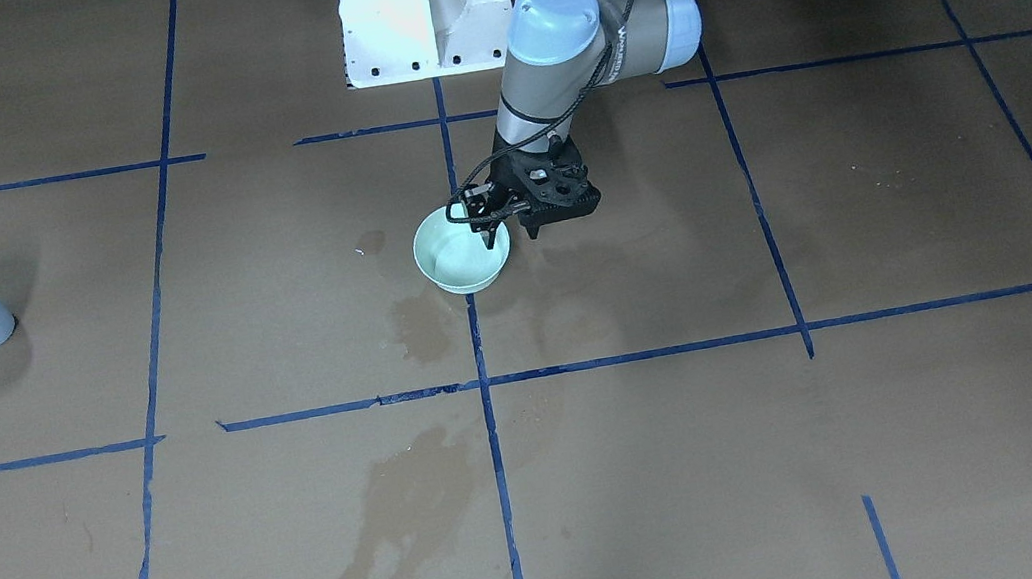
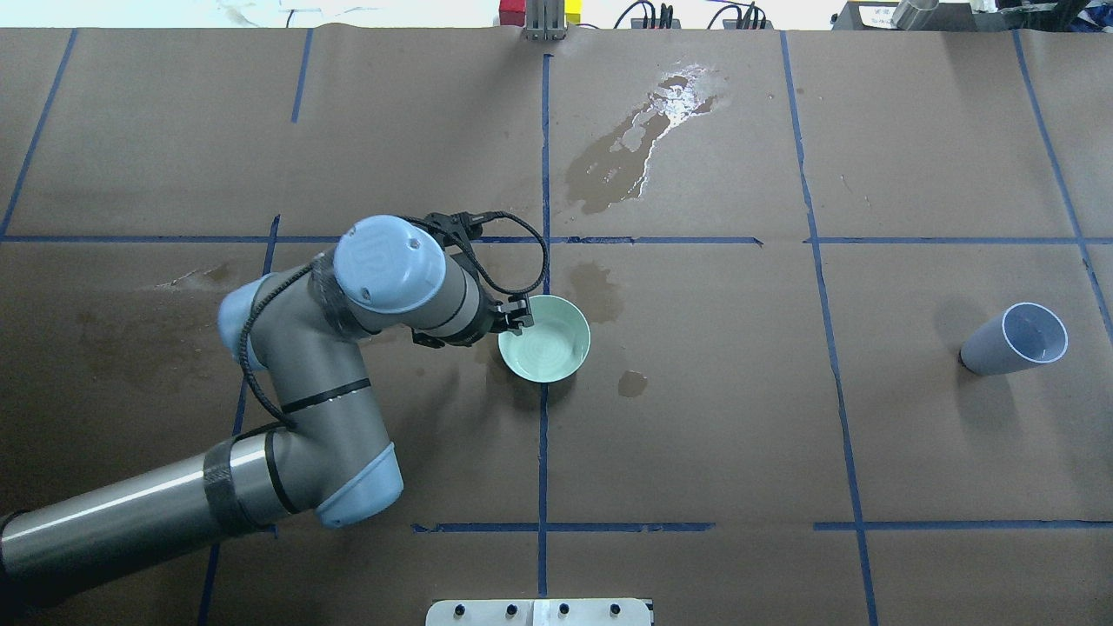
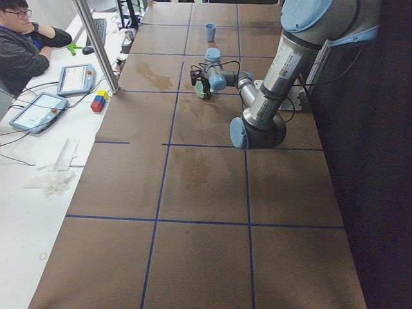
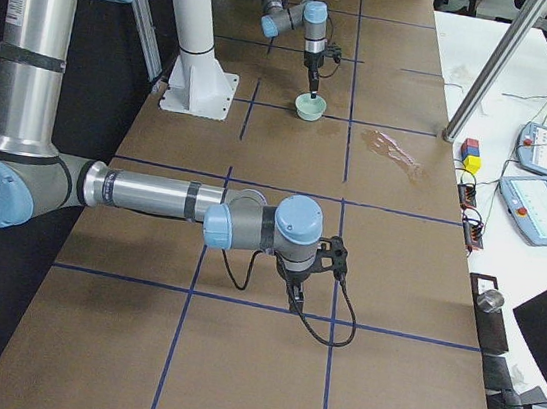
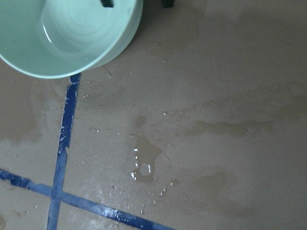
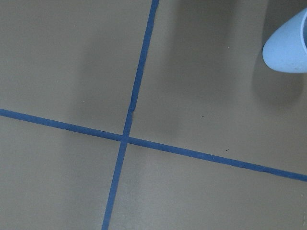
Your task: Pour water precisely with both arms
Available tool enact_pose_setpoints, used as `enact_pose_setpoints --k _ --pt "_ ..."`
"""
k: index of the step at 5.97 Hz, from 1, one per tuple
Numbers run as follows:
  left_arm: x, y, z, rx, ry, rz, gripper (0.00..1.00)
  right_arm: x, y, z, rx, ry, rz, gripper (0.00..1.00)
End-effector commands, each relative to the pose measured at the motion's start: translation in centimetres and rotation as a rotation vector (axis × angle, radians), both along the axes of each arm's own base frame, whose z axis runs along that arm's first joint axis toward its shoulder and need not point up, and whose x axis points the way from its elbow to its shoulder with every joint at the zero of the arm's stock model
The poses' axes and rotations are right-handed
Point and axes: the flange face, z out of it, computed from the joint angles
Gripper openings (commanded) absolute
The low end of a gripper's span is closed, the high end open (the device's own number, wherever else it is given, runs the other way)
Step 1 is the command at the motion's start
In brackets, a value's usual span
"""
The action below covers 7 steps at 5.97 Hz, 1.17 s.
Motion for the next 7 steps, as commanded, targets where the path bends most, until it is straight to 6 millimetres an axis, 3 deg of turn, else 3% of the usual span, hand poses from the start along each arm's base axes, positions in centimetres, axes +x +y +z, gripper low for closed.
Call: enact_pose_setpoints --k 1,2,3,4,5,7 --pt "-8.3 -1.0 1.0 0.054 -0.019 0.074 1.0 -0.6 -0.1 -2.0 -0.007 -0.055 0.018 1.0" --pt "-11.1 -1.4 2.8 0.111 -0.033 0.116 1.0 -2.1 -0.2 -4.2 -0.032 -0.065 0.048 1.0" --pt "-13.6 -1.9 4.9 0.14 -0.042 0.162 1.0 -5.2 0.1 -8.5 -0.099 -0.08 0.113 1.0" --pt "-16.4 -2.9 6.9 0.152 -0.05 0.187 1.0 -8.0 2.3 -12.5 -0.113 -0.063 0.143 1.0" --pt "-16.7 -2.9 7.8 0.151 -0.062 0.186 1.0 -10.2 4.4 -15.5 -0.105 -0.052 0.139 1.0" --pt "-16.7 -2.8 7.8 0.143 -0.062 0.18 1.0 -13.2 7.5 -18.7 -0.145 -0.049 0.183 1.0"
